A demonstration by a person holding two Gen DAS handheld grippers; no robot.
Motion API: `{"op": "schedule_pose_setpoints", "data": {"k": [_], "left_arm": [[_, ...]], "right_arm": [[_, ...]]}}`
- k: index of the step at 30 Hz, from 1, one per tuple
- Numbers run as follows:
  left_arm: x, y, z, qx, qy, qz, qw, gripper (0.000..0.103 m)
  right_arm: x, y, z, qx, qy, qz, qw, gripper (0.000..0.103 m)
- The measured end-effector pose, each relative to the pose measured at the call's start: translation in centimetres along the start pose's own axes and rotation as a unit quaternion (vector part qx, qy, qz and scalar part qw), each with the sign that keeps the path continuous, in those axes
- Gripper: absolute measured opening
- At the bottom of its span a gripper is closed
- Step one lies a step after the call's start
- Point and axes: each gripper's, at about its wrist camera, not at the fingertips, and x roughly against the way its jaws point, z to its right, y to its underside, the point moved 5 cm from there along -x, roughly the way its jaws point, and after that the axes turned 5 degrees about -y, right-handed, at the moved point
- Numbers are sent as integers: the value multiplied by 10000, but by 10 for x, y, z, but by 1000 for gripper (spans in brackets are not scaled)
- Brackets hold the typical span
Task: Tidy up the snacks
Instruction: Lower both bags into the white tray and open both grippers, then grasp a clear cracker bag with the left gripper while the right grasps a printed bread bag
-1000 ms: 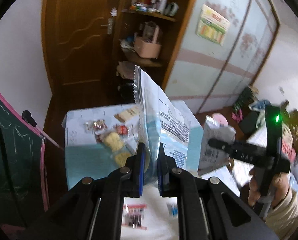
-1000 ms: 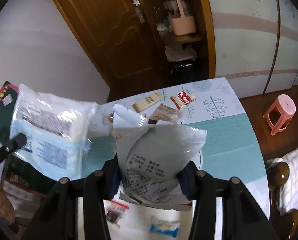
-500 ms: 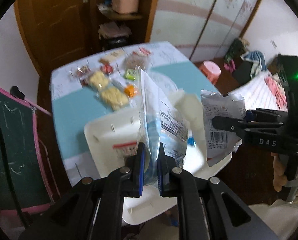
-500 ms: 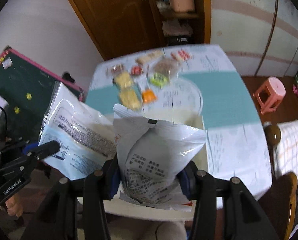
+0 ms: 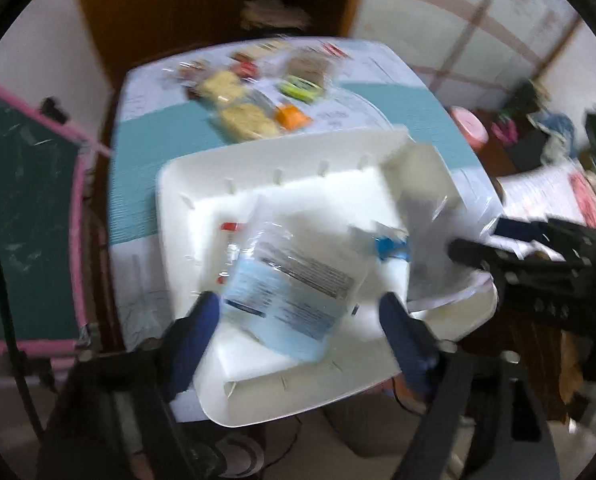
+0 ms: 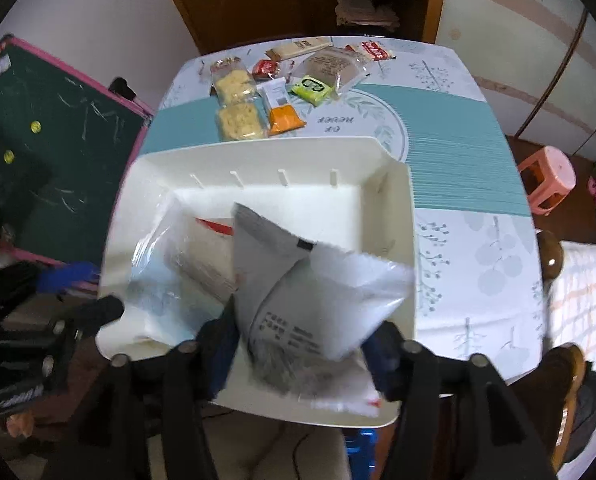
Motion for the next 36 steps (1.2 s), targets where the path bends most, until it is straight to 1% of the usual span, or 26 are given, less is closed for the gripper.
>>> {"op": "schedule_pose_setpoints", "data": {"k": [2,3,6,9,15,17,21,27,32,36], "left_arm": [[8,3,-1,161,-13,73,9998,82],[12,4,-2,257,-28,111,9996,82],[20,7,-4,383,-208,188,9989,82],[25,7,-7,517,-427,255,9974,82],[33,10,-4,733,-477,405,9953,82],[33,9,-1,738,-492,449,9950,82],[31,5,9,690,-576,368,9953,82],[37,-8,29,603,-609,491,9951,82],[49,-16,36,536,-753,606,9939,82],[58,-20,33,609,-819,645,9927,82]], "right_arm": [[4,1,0,73,48,25,10000,69],[7,2,-1,120,15,63,9999,73],[15,5,-4,241,-133,111,9996,81],[21,8,-9,423,-214,90,9988,81],[32,17,-14,762,-298,131,9966,81],[34,18,-14,869,-271,145,9957,81],[41,19,-11,1060,-201,242,9939,81],[52,22,0,1239,-134,372,9915,81],[64,22,11,1295,-52,603,9897,81],[72,21,17,1312,-172,791,9880,81]]}}
